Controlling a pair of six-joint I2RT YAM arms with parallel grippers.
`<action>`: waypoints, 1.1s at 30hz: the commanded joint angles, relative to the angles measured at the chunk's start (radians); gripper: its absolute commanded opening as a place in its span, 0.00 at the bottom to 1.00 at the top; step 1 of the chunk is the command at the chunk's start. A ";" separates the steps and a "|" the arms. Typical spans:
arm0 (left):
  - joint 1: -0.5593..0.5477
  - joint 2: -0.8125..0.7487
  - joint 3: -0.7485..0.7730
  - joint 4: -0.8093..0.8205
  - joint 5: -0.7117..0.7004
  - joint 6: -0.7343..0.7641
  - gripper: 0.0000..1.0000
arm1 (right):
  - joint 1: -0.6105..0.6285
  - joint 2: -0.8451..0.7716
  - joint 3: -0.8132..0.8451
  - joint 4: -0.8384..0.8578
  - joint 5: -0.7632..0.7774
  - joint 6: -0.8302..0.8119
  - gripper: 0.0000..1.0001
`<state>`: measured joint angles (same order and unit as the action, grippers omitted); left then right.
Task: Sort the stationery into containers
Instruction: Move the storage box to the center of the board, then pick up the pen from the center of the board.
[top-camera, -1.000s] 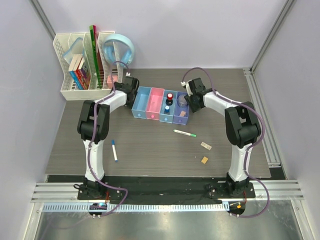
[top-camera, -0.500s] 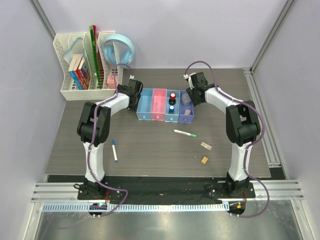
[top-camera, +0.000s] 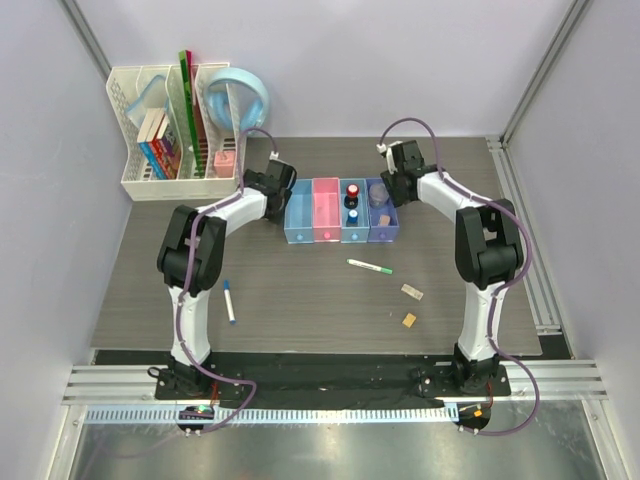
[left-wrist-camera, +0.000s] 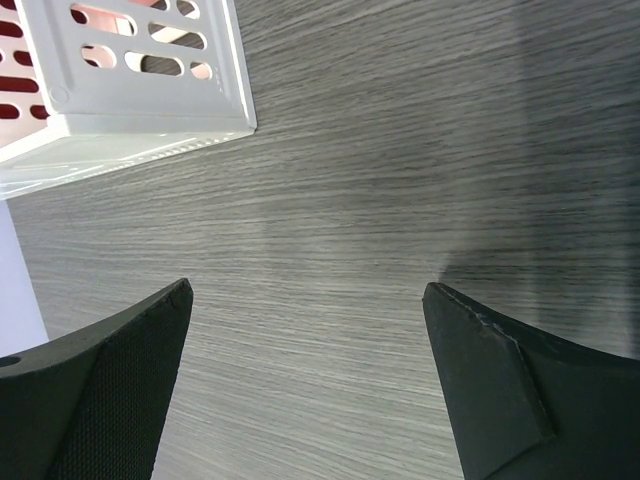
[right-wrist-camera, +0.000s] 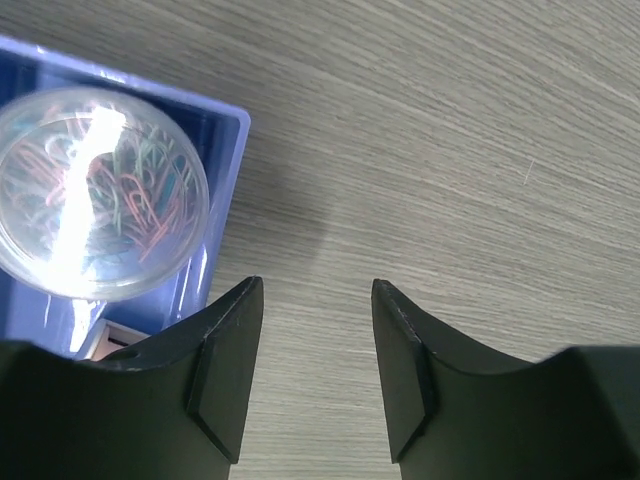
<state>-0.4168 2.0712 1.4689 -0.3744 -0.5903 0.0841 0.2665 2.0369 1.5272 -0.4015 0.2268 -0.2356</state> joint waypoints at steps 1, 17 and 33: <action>0.015 -0.016 -0.001 -0.034 0.021 -0.023 0.98 | -0.003 -0.125 -0.032 0.023 -0.038 -0.040 0.55; 0.070 -0.370 -0.212 -0.366 0.139 -0.072 1.00 | -0.012 -0.512 -0.226 -0.161 -0.168 -0.254 0.65; 0.081 -0.448 -0.367 -0.525 0.353 -0.216 0.94 | -0.009 -0.589 -0.277 -0.169 -0.193 -0.231 0.65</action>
<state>-0.3470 1.6798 1.1255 -0.8780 -0.2966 -0.0898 0.2577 1.5013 1.2541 -0.5716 0.0418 -0.4686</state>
